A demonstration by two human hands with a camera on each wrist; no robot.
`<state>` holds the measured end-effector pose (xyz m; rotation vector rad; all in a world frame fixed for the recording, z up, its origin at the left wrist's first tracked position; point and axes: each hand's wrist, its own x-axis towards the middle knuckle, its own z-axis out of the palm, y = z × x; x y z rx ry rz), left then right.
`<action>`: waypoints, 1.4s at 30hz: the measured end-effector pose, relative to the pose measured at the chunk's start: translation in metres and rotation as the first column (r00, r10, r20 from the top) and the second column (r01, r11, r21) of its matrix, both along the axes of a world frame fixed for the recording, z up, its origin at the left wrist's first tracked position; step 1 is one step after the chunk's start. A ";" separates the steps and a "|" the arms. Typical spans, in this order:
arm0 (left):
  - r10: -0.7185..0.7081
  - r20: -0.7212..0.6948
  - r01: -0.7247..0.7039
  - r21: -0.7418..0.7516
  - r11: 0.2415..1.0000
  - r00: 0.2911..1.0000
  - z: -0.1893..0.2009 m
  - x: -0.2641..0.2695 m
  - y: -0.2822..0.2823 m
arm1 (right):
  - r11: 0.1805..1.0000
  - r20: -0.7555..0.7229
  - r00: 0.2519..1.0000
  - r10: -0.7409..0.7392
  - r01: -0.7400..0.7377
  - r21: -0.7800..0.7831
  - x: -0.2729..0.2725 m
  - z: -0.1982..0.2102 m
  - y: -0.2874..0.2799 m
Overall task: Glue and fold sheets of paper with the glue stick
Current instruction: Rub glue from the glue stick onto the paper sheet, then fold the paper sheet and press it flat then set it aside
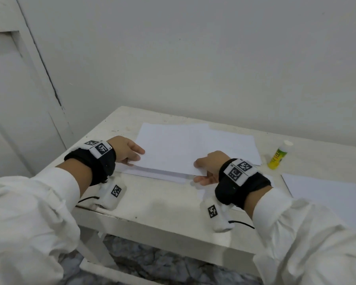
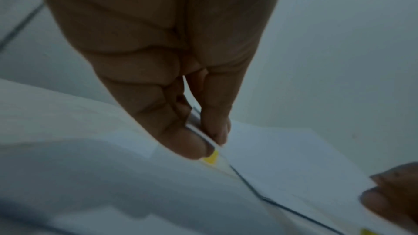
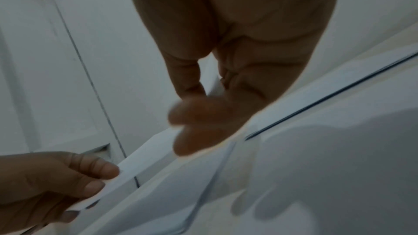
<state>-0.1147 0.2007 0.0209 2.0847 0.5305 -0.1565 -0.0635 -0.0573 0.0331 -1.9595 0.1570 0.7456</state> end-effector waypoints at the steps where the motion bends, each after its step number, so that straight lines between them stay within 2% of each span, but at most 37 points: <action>1: -0.033 0.003 0.033 -0.026 0.999 0.999 0.004 0.002 -0.014 | 1.000 0.030 0.999 -0.022 0.022 -0.007 0.001 0.002 -0.019; 5: -0.218 -0.031 0.218 -0.001 0.976 0.975 0.010 0.012 -0.081 | 0.991 0.121 0.986 -0.112 0.119 -0.057 0.002 0.000 -0.093; 9: -0.353 -0.087 0.359 0.063 0.931 0.932 -0.003 0.024 -0.135 | 0.973 0.095 0.982 -0.165 0.177 -0.146 -0.005 -0.007 -0.152; 12: -0.409 -0.142 0.424 0.096 0.901 0.901 -0.014 0.030 -0.157 | 0.961 0.093 0.979 -0.183 0.198 -0.193 -0.007 -0.013 -0.175; 17: -0.429 -0.219 0.461 0.120 0.880 0.876 -0.022 0.034 -0.169 | 0.956 0.041 0.987 -0.156 0.161 -0.243 -0.006 -0.019 -0.182; 25: -0.491 -0.263 0.536 0.140 0.832 0.831 -0.024 0.037 -0.169 | 0.949 -0.019 0.984 -0.176 0.165 -0.270 -0.008 -0.025 -0.180; 42: -0.499 -0.278 0.556 0.188 0.809 0.820 -0.024 0.036 -0.171 | 0.948 -0.012 0.987 -0.157 0.148 -0.283 -0.006 -0.026 -0.181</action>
